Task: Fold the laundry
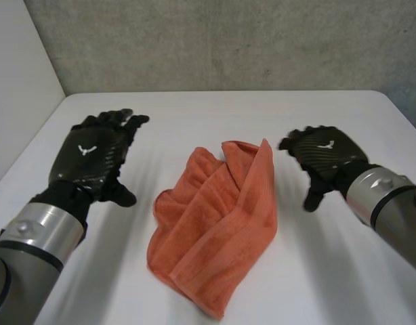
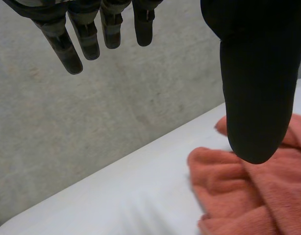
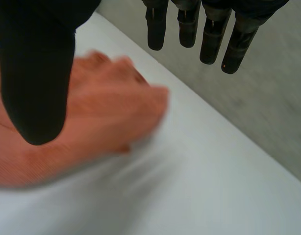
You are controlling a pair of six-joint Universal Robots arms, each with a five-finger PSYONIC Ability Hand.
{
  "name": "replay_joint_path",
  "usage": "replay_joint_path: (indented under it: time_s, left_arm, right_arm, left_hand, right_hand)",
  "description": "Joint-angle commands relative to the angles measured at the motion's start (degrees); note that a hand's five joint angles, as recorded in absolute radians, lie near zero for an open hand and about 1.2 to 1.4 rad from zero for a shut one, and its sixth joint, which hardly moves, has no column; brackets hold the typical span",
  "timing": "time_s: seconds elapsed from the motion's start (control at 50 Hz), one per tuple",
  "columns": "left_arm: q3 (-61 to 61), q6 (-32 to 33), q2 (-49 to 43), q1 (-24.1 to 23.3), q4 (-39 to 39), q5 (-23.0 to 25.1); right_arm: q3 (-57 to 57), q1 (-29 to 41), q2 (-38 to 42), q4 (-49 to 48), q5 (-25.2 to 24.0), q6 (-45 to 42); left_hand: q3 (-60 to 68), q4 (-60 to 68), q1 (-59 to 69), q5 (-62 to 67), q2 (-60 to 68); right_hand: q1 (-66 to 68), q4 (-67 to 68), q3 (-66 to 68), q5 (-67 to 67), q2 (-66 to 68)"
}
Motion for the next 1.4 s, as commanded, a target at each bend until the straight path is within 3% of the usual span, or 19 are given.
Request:
replay_joint_path:
  time_s: [0.02,0.14,0.22,0.4,0.64,0.7,0.72,0.76,0.78,0.8,0.86,1.0,1.2,1.4]
  left_arm:
    - [0.23,0.04,-1.29,4.56,0.08,2.97]
    - [1.28,0.04,-5.23,9.84,0.08,9.65]
    - [2.94,-0.05,-8.49,11.07,-0.09,11.59]
    - [6.20,0.04,-15.00,15.90,-0.45,12.03]
    - [5.94,0.04,-16.76,16.00,-0.36,12.12]
    - [5.94,0.04,-16.68,16.00,-0.36,12.21]
    - [6.03,0.04,-16.76,16.00,-0.36,12.21]
    - [6.03,0.04,-16.68,15.91,-0.36,12.21]
    - [5.94,0.12,-16.68,15.74,-0.36,12.21]
    - [5.94,0.04,-16.59,15.56,-0.36,12.12]
    - [5.86,0.12,-16.41,15.30,-0.45,12.21]
    - [5.33,0.30,-16.24,13.46,-0.27,12.73]
    - [6.20,0.74,-19.92,10.12,-0.10,19.67]
    - [9.46,2.85,-25.90,6.33,0.61,21.35]
  right_arm:
    - [2.90,8.90,-2.53,-4.14,-7.25,-2.92]
    - [1.94,17.59,3.60,-4.50,-7.78,-10.72]
    - [0.89,21.55,7.65,-4.41,-7.78,-15.29]
    - [-0.08,25.08,15.22,-4.32,-8.13,-26.11]
    - [-1.23,25.44,20.68,-4.23,-7.25,-33.42]
    - [-1.58,25.09,20.85,-4.67,-7.16,-35.00]
    - [-1.58,25.09,20.85,-4.67,-7.17,-35.00]
    - [-2.10,25.00,20.50,-5.55,-7.17,-34.65]
    - [-2.10,25.00,20.50,-5.55,-7.17,-34.65]
    - [-2.45,24.91,20.41,-6.34,-7.08,-34.30]
    - [-3.07,24.48,20.15,-8.44,-6.29,-33.52]
    - [-3.69,17.35,16.46,-14.61,3.29,-18.04]
    - [-1.23,5.68,9.35,-15.83,9.52,2.51]
    - [2.11,0.92,7.93,-16.27,9.97,3.67]
  left_hand:
    - [0.68,0.84,0.25,-1.16,1.04]
    - [2.03,2.19,1.60,0.19,2.39]
    - [2.03,2.19,1.60,0.19,2.39]
    - [2.03,2.19,1.60,0.19,2.39]
    - [2.03,2.19,1.60,0.19,2.39]
    - [2.03,2.19,1.60,0.19,2.39]
    - [2.03,2.19,1.60,0.19,2.39]
    - [2.03,2.19,1.60,0.19,2.39]
    - [2.03,2.19,1.60,0.19,2.39]
    - [2.03,2.19,1.60,0.19,2.39]
    - [2.03,2.19,1.60,0.19,2.39]
    - [1.86,2.02,1.43,0.02,2.22]
    - [2.36,2.53,1.94,0.52,2.72]
    - [3.37,3.54,2.95,1.53,3.73]
  right_hand:
    - [-2.14,-3.36,-2.21,-4.31,-2.56]
    - [-2.14,-3.36,-2.21,-4.31,-2.56]
    - [-2.14,-3.36,-2.21,-4.31,-2.56]
    - [-0.71,-1.93,-0.79,-2.88,-1.14]
    - [3.50,2.28,3.42,1.33,3.07]
    - [25.77,24.55,25.69,23.60,25.35]
    - [25.87,24.65,25.79,23.70,25.44]
    - [52.84,51.62,52.76,50.67,52.41]
    - [52.95,51.73,52.87,50.78,52.53]
    - [67.72,66.49,67.64,65.54,67.29]
    - [67.86,66.64,67.79,65.69,67.44]
    - [67.86,66.64,67.79,65.69,67.44]
    - [67.86,66.64,67.79,65.69,67.44]
    - [67.86,66.64,67.79,65.69,67.44]
